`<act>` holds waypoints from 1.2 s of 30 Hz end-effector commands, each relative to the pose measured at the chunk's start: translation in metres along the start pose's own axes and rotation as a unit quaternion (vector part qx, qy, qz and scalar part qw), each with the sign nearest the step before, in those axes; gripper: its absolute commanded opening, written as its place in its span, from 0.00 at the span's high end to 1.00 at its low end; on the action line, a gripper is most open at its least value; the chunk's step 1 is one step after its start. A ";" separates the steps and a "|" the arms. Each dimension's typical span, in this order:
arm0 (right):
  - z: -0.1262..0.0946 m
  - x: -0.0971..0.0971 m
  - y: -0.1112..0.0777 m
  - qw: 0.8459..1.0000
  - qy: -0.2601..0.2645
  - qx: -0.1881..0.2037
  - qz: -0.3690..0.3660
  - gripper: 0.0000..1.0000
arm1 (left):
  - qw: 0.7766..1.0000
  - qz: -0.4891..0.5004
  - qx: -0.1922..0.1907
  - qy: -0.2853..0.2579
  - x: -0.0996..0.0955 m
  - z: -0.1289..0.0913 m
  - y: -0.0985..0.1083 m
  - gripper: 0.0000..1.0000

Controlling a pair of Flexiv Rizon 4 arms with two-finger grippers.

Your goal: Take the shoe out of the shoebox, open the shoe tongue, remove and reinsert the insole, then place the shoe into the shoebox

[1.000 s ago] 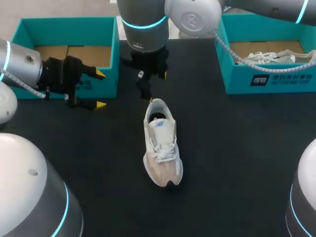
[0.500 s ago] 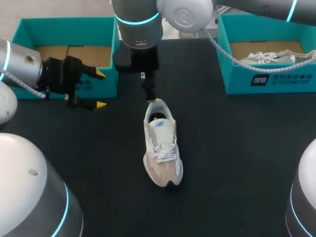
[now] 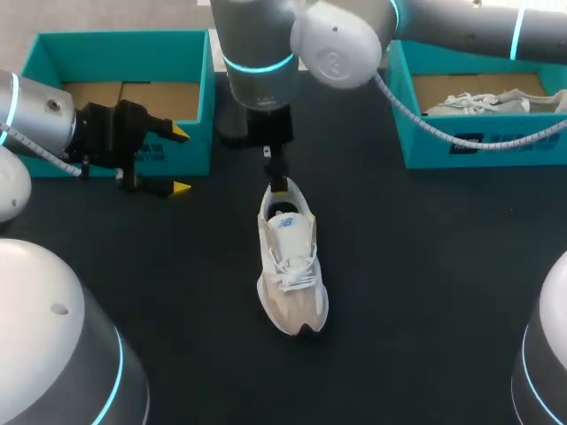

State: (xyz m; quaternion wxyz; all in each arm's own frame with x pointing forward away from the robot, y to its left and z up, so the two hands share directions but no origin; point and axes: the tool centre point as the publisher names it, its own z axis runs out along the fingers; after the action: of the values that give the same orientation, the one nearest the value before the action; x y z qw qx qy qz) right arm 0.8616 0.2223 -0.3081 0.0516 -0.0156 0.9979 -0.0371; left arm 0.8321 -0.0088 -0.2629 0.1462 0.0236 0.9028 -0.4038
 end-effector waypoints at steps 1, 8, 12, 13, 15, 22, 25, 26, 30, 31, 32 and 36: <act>0.026 0.001 0.005 1.000 -0.005 0.007 -0.002 0.00 | 1.000 0.000 -0.002 0.000 0.001 0.000 0.000 0.00; 0.059 0.001 -0.001 1.000 -0.009 0.018 0.002 0.00 | 1.000 0.000 -0.002 0.000 0.001 0.000 0.000 0.00; 0.067 -0.002 -0.003 1.000 -0.010 0.019 0.004 0.30 | 1.000 0.000 -0.002 0.000 0.001 0.000 0.000 0.00; 0.067 -0.003 -0.002 1.000 -0.009 0.027 0.003 0.51 | 1.000 0.000 -0.002 0.000 0.001 0.000 0.000 0.00; 0.070 -0.006 -0.003 1.000 -0.009 0.025 0.010 0.67 | 1.000 0.000 -0.002 0.000 0.001 0.000 0.000 0.00; 0.074 -0.007 -0.003 0.999 -0.008 0.034 0.022 1.00 | 1.000 0.000 -0.002 0.000 0.001 0.000 0.000 0.00; 0.075 -0.005 -0.002 0.999 -0.013 0.036 0.029 1.00 | 1.000 0.000 -0.002 0.000 0.001 0.000 0.000 0.00; 0.076 -0.005 -0.002 0.999 -0.014 0.037 0.034 1.00 | 1.000 0.000 -0.002 0.000 0.001 0.000 0.000 0.00; 0.074 -0.002 -0.005 0.997 -0.021 0.043 0.056 1.00 | 1.000 0.000 -0.002 0.000 0.001 0.000 0.000 0.00; 0.071 -0.002 -0.005 0.997 -0.022 0.046 0.060 1.00 | 1.000 0.000 -0.002 0.000 0.001 0.000 0.000 0.00; 0.069 -0.001 -0.007 0.997 -0.020 0.043 0.059 1.00 | 1.000 0.000 -0.002 0.000 0.001 0.000 0.000 0.00; 0.040 0.000 -0.015 0.997 -0.031 0.032 0.058 1.00 | 1.000 0.000 -0.002 0.000 0.001 0.000 0.000 0.00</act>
State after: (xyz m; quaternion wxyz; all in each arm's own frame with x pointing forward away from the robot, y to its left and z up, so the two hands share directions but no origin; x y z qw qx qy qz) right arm 0.8747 0.2156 -0.3727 0.0780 0.0432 0.9932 -0.0747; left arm 0.8321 -0.0087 -0.2629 0.1462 0.0236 0.9028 -0.4038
